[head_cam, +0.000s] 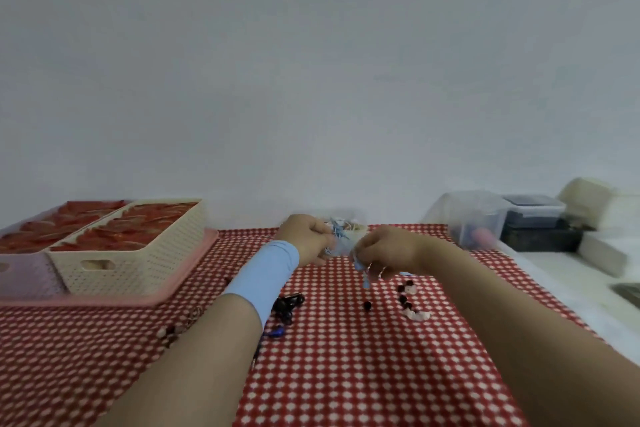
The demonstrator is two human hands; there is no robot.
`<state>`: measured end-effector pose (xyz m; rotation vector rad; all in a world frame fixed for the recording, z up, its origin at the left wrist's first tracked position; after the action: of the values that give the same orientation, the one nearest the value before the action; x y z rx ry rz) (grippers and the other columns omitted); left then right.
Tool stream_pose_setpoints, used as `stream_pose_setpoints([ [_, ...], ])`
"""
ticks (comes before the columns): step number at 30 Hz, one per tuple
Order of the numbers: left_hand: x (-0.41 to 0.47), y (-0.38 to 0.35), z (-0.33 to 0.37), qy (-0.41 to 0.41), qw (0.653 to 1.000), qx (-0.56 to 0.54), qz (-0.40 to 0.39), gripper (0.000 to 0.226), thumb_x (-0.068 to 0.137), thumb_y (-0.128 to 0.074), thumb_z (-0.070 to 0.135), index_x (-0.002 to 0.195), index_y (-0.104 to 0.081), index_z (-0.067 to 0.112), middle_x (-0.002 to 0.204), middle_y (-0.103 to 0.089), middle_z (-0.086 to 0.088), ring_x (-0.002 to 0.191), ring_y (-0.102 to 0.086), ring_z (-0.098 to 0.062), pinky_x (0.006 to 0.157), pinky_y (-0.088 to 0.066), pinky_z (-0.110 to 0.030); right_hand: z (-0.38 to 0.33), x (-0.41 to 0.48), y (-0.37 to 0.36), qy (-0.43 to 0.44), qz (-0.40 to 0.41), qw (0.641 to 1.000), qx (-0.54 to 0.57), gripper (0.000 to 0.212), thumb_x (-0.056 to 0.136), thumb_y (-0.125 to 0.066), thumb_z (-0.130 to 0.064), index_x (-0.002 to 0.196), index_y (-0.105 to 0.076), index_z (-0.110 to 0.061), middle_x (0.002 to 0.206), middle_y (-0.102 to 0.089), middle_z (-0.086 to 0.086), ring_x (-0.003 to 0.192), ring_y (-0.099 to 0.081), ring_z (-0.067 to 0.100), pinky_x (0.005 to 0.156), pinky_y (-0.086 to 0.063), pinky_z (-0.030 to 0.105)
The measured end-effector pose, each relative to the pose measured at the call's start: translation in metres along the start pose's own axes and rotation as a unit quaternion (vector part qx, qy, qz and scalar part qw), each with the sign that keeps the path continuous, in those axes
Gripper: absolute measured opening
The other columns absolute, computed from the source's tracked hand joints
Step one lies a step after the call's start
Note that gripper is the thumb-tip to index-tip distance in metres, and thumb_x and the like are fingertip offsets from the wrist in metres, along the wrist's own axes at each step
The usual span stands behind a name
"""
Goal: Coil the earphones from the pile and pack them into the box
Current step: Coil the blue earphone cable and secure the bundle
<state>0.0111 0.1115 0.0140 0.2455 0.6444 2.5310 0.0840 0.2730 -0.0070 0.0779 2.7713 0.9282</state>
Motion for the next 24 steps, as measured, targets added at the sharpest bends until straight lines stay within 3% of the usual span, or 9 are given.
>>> stream_pose_setpoints([
  [5, 0.012, -0.019, -0.025, 0.053, 0.981, 0.185, -0.031, 0.026, 0.087, -0.064, 0.009, 0.062, -0.061, 0.015, 0.077, -0.067, -0.008, 0.074, -0.069, -0.025, 0.068, -0.056, -0.030, 0.022, -0.004, 0.013, -0.006, 0.021, 0.995, -0.100, 0.018, 0.090, -0.068, -0.008, 0.104, -0.077, -0.015, 0.092, -0.078, 0.003, 0.073, -0.072, 0.011, 0.066, -0.057, 0.024],
  [9, 0.014, -0.022, -0.032, 0.032, 0.932, 0.361, -0.028, 0.018, 0.092, -0.063, 0.021, 0.088, -0.072, 0.006, 0.090, -0.069, -0.004, 0.083, -0.065, -0.019, 0.078, -0.054, -0.031, 0.025, -0.011, 0.029, 0.010, 0.039, 0.982, -0.185, 0.017, 0.088, -0.072, -0.009, 0.097, -0.078, -0.022, 0.093, -0.077, -0.004, 0.082, -0.074, 0.015, 0.077, -0.060, 0.023],
  [11, 0.014, -0.022, -0.026, 0.001, 0.928, 0.372, 0.003, 0.017, 0.092, -0.061, 0.013, 0.103, -0.073, 0.011, 0.105, -0.072, -0.004, 0.092, -0.067, -0.020, 0.086, -0.055, -0.032, 0.027, -0.017, 0.035, 0.001, 0.047, 0.978, -0.204, 0.019, 0.087, -0.073, -0.008, 0.094, -0.078, -0.024, 0.089, -0.074, -0.010, 0.082, -0.072, 0.010, 0.075, -0.057, 0.021],
  [13, 0.010, -0.025, -0.012, -0.041, 0.931, 0.361, 0.022, 0.031, 0.093, -0.055, 0.004, 0.114, -0.071, 0.019, 0.120, -0.069, -0.003, 0.104, -0.066, -0.022, 0.095, -0.052, -0.034, 0.030, -0.020, 0.039, -0.012, 0.067, 0.973, -0.222, 0.020, 0.085, -0.075, -0.008, 0.094, -0.079, -0.025, 0.088, -0.071, -0.013, 0.086, -0.069, 0.009, 0.076, -0.053, 0.020],
  [15, 0.005, -0.032, -0.005, -0.079, 0.936, 0.343, 0.005, 0.033, 0.094, -0.053, 0.004, 0.111, -0.072, 0.025, 0.127, -0.065, 0.002, 0.110, -0.064, -0.020, 0.098, -0.048, -0.030, 0.036, -0.021, 0.039, -0.030, 0.073, 0.968, -0.237, 0.021, 0.083, -0.077, -0.009, 0.091, -0.078, -0.028, 0.090, -0.071, -0.012, 0.088, -0.069, 0.010, 0.076, -0.053, 0.021],
  [20, 0.000, -0.064, -0.021, -0.088, 0.930, 0.333, -0.127, 0.031, 0.093, -0.064, 0.013, 0.119, -0.071, 0.029, 0.130, -0.065, 0.008, 0.116, -0.060, -0.012, 0.099, -0.042, -0.022, 0.051, -0.020, 0.032, -0.071, 0.061, 0.965, -0.246, 0.033, 0.088, -0.062, -0.001, 0.094, -0.077, -0.030, 0.103, -0.075, 0.000, 0.086, -0.073, 0.018, 0.070, -0.062, 0.027],
  [24, 0.003, -0.069, -0.031, -0.093, 0.940, 0.305, -0.121, 0.019, 0.090, -0.068, 0.020, 0.107, -0.077, 0.027, 0.114, -0.071, 0.011, 0.098, -0.062, -0.008, 0.089, -0.045, -0.022, 0.054, -0.020, 0.028, -0.051, 0.065, 0.972, -0.220, 0.037, 0.088, -0.057, 0.002, 0.100, -0.075, -0.027, 0.106, -0.074, 0.001, 0.090, -0.071, 0.016, 0.076, -0.061, 0.026],
])
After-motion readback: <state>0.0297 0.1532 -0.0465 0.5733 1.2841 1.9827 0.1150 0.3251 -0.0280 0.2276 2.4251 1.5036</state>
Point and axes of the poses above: each hand's wrist, its own x-axis towards the middle knuckle, its own y-axis out of the back of the hand, z = x × y, the point moved 4 cm from there along x, towards the middle knuckle
